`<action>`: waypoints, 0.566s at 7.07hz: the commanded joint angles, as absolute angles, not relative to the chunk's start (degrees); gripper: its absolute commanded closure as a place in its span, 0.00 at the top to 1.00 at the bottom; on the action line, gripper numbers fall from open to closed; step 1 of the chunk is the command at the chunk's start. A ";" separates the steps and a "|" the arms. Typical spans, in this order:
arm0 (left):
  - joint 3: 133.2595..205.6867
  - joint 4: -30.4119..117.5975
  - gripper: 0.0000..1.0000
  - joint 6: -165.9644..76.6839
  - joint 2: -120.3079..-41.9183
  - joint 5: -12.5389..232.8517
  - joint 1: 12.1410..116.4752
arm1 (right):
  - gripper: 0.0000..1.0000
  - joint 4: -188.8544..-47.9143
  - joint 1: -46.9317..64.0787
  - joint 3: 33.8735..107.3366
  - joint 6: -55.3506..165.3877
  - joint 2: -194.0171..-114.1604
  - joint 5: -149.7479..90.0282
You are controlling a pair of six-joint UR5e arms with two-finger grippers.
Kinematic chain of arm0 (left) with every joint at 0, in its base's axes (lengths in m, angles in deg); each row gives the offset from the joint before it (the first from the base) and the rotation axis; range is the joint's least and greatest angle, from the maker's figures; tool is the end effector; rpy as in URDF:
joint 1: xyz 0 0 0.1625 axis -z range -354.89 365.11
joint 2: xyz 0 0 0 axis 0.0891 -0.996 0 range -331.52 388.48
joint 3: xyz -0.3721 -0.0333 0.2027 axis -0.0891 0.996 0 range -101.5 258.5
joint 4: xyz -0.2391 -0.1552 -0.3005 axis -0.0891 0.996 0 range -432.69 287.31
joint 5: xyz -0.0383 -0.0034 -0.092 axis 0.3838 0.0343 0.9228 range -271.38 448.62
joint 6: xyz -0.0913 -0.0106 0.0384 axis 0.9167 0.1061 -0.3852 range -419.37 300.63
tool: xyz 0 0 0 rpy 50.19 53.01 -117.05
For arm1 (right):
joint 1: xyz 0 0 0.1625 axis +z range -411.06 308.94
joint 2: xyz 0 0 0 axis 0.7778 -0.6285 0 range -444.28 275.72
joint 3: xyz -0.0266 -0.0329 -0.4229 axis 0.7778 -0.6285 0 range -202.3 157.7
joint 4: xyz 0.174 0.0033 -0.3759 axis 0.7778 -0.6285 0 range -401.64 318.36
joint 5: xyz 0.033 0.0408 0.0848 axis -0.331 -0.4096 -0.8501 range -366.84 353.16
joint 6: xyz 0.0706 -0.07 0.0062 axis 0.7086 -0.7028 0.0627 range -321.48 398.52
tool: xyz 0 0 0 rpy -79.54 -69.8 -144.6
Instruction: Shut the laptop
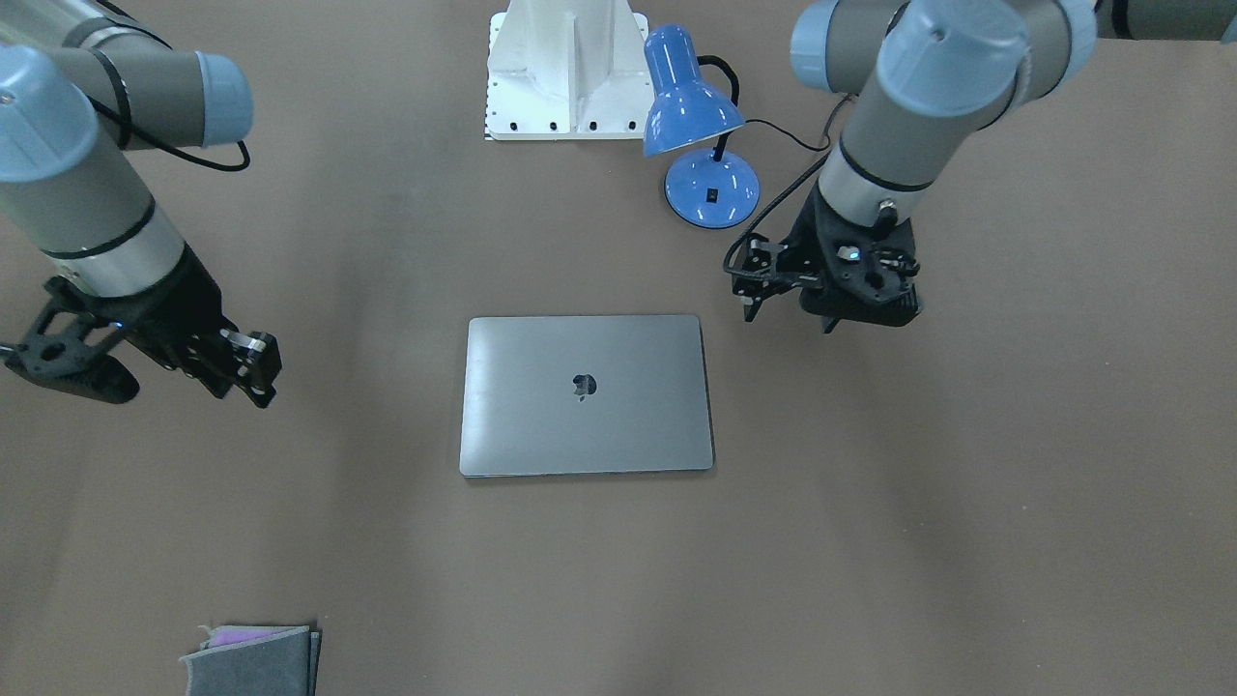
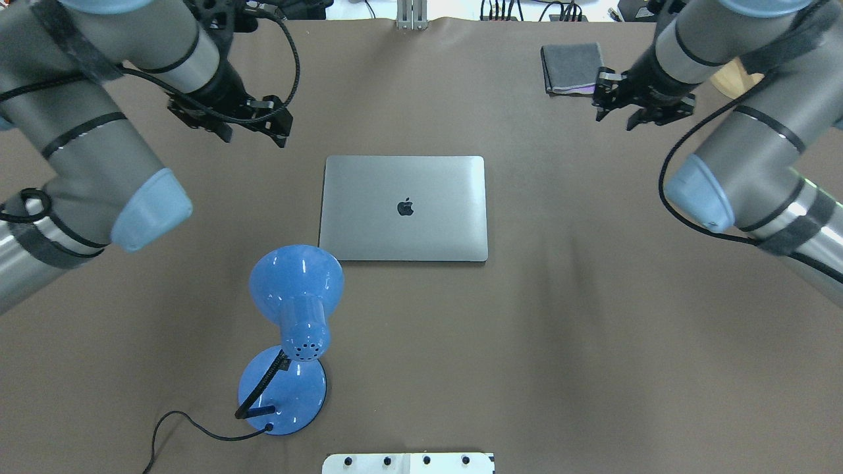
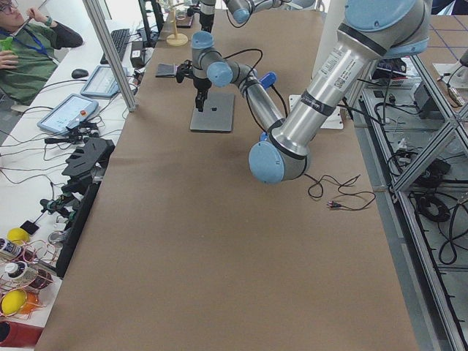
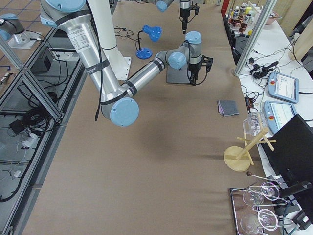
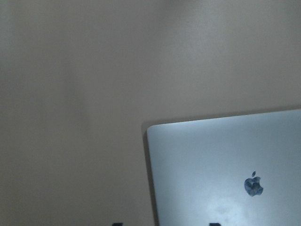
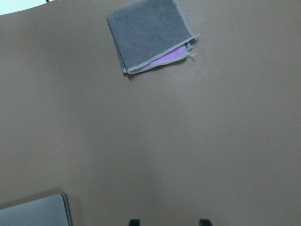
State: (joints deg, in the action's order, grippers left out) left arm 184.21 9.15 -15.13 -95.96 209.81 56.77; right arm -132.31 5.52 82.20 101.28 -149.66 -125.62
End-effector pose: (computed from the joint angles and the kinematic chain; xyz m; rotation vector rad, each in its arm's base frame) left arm 0.3223 -0.5391 0.2086 0.1936 0.8605 0.1032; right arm -0.2668 -0.5592 0.3077 0.0792 -0.8140 0.3150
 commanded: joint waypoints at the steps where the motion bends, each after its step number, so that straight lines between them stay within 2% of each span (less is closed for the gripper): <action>1: 192.21 0.28 0.98 -30.29 -87.93 210.18 64.22 | 1.00 -136.47 11.48 92.10 83.60 -164.10 -129.50; 4: 191.19 0.52 0.98 -58.33 -73.26 214.27 79.59 | 1.00 -136.64 28.59 92.14 47.25 -181.70 -132.86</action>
